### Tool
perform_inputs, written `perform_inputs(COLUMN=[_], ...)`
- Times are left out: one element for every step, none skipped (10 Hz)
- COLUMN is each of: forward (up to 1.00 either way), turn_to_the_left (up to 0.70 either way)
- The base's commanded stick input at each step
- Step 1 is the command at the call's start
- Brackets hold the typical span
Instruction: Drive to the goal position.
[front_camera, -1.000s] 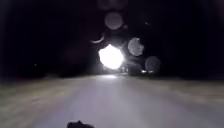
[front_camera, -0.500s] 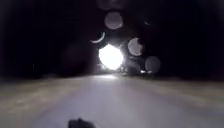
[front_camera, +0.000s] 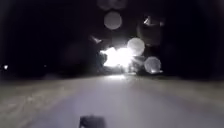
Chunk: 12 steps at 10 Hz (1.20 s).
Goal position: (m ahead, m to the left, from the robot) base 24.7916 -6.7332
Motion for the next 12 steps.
perform_inputs(forward=[1.0,1.0,1.0,1.0,1.0,1.0,1.0,1.0,1.0,1.0,1.0,1.0], turn_to_the_left=[0.0,0.0,0.0,0.0,0.0,0.0,0.0,0.0,0.0,0.0,0.0,0.0])
